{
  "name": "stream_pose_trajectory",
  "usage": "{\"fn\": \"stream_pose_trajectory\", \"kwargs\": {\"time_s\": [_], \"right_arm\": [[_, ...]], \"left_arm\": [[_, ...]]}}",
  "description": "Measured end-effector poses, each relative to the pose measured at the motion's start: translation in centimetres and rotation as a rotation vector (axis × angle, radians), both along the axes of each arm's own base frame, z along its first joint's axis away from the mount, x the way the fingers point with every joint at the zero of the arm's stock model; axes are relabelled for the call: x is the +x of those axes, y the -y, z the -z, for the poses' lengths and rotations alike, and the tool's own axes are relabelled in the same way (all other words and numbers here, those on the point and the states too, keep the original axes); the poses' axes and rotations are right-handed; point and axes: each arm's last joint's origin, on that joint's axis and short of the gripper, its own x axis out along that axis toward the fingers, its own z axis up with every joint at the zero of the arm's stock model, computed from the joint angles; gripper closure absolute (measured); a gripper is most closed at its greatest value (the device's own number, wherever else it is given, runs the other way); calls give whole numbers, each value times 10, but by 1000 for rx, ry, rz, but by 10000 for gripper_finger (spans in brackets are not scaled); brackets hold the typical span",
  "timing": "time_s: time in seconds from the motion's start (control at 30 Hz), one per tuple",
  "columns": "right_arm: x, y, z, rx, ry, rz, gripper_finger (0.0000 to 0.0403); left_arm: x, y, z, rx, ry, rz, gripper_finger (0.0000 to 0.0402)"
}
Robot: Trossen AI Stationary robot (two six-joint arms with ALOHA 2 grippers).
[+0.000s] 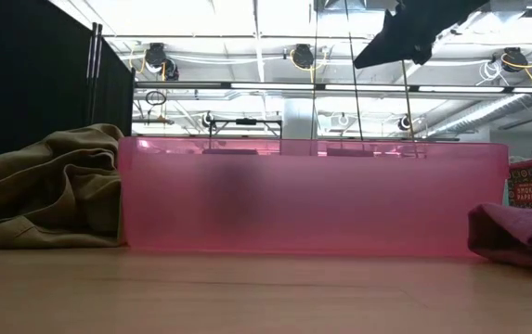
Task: Sort spices by type
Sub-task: Put the black seasoning can into the red bin
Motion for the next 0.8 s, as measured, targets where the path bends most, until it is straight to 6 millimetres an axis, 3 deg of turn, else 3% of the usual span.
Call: {"fn": "stream_pose_trajectory", "kwargs": {"time_s": [0.33,0.47,0.6,0.8], "right_arm": [[0,1,0,-8,-5,-4,403],[0,0,0,13,1,2,403],[0,-1,1,48,5,-26,403],[4,-2,5,64,-16,-55,403]], "left_arm": [[-21,-19,-13,65,27,-52,307],[-27,-25,2,16,108,-80,307],[-36,-34,18,-18,63,-150,307],[-37,-36,18,-10,95,-188,287]]}}
